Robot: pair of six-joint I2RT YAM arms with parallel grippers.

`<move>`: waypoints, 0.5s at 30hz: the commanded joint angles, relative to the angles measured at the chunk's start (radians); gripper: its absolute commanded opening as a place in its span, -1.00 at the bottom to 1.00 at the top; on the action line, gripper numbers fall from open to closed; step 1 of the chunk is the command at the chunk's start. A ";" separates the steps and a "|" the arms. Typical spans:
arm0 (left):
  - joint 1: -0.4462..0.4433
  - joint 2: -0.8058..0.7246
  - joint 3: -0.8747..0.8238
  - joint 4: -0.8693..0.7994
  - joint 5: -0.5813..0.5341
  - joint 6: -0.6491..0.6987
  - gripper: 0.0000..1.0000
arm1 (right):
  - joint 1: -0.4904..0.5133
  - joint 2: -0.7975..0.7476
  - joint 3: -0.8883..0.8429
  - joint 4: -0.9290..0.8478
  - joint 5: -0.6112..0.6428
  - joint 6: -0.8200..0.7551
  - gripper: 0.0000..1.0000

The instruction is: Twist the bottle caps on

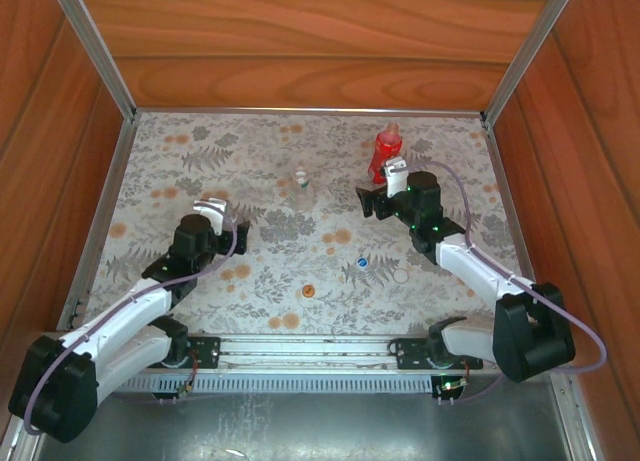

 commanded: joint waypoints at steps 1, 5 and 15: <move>-0.006 0.045 -0.002 0.019 -0.010 -0.031 1.00 | 0.010 0.024 0.023 0.003 -0.015 0.014 0.99; -0.005 0.089 0.014 0.022 -0.006 -0.029 1.00 | 0.012 0.031 0.023 0.004 -0.019 0.024 0.99; -0.006 0.081 0.011 0.025 -0.008 -0.030 0.65 | 0.013 0.047 0.028 -0.004 -0.008 0.020 0.99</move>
